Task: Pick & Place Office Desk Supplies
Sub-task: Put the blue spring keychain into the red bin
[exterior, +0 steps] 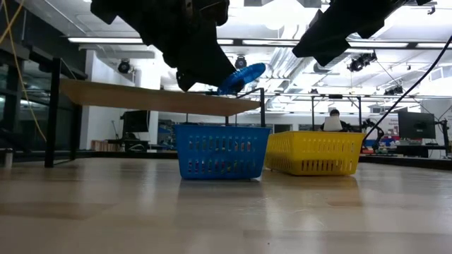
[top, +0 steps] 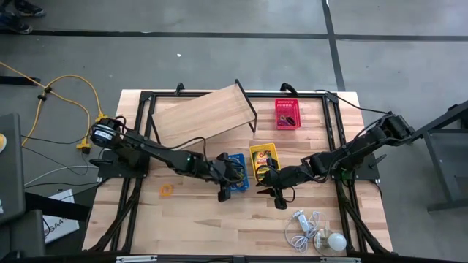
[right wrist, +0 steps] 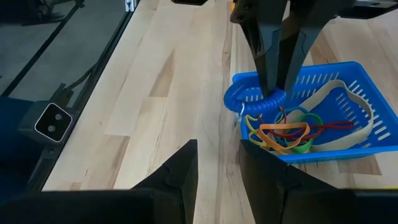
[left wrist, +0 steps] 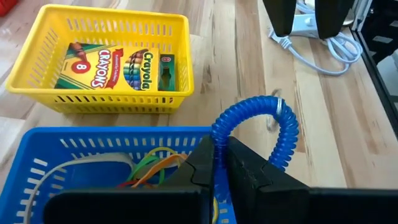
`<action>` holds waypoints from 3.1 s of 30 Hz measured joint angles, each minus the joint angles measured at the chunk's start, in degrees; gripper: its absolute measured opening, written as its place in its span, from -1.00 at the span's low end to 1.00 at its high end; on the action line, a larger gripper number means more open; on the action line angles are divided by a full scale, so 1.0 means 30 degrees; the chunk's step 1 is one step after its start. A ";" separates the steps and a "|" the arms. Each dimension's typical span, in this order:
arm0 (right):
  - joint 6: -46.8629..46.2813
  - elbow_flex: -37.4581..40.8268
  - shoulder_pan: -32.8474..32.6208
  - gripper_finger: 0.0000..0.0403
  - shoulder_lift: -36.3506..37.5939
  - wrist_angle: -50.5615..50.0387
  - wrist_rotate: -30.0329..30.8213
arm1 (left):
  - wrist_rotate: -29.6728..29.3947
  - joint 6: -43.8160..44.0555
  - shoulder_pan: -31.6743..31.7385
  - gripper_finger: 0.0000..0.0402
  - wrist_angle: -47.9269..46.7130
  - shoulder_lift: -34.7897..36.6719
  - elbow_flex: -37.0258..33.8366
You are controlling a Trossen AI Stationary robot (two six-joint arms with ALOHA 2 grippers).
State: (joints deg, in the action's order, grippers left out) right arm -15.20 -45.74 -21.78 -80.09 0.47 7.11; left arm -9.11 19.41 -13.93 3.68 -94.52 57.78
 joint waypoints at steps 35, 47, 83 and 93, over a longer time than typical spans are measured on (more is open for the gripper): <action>0.0014 0.0000 0.0007 -0.48 0.0000 0.0235 0.0017 | -0.2073 -0.0683 -0.0430 -0.91 0.1268 0.0007 -0.0024; 0.0139 0.0000 0.0415 -0.48 0.0007 0.1083 0.0378 | -0.2146 -0.1051 -0.0393 -0.91 0.2532 0.0007 -0.0029; 0.0132 0.0000 0.0437 -0.48 0.0007 0.1646 0.2149 | -0.3067 -0.2067 -0.0393 -0.91 0.4088 0.0022 -0.0029; 0.0066 0.0000 0.0437 -0.88 0.0007 0.1632 0.2118 | -0.3046 -0.2065 -0.0393 -0.91 0.4073 0.0022 -0.0029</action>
State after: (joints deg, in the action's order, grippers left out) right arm -15.00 -45.74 -20.47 -80.07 5.37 13.47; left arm -18.25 13.21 -15.11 15.90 -94.45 57.69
